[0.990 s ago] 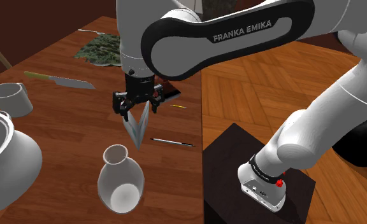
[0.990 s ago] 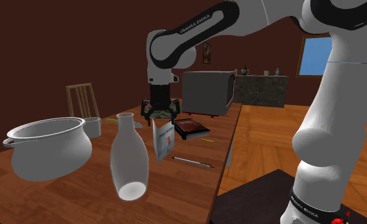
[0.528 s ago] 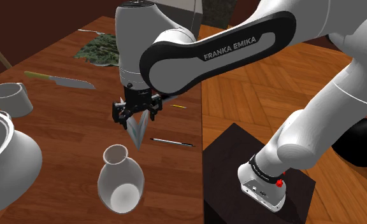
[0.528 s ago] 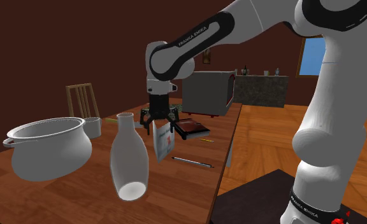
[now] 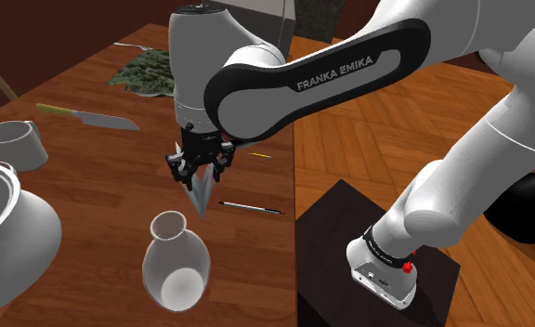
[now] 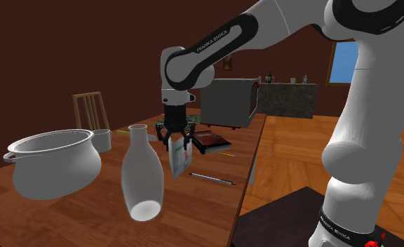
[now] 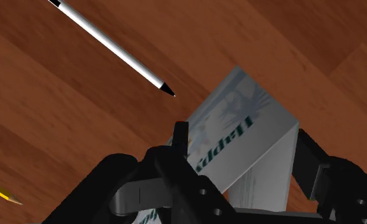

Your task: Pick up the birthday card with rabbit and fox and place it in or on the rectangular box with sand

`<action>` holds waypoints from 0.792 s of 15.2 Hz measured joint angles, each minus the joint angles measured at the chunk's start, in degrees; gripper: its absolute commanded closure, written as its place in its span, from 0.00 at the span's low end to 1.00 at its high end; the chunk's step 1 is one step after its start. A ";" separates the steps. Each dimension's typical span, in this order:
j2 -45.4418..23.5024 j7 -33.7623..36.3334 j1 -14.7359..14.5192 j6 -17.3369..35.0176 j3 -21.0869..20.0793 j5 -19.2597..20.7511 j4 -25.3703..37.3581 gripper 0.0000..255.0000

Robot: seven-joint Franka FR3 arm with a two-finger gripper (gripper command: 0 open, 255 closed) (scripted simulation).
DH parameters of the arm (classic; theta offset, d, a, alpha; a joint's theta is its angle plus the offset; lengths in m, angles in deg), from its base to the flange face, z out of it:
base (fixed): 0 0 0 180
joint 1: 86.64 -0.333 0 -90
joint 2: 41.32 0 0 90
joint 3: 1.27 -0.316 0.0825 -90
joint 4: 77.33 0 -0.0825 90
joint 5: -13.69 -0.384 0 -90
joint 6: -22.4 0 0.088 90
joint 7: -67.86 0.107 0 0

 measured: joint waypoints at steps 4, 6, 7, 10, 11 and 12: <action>0.01 0.00 0.00 0.00 -0.01 0.00 0.01 1.00; 0.00 0.00 0.00 -0.01 0.00 0.00 0.02 1.00; 0.00 0.00 0.00 -0.01 0.00 0.00 0.02 1.00; 0.18 -0.06 0.01 -0.34 0.01 -0.11 0.18 1.00; 0.47 -0.17 0.02 -0.92 0.04 -0.28 0.51 1.00; 0.61 -0.19 0.03 -1.60 0.05 -0.34 1.08 1.00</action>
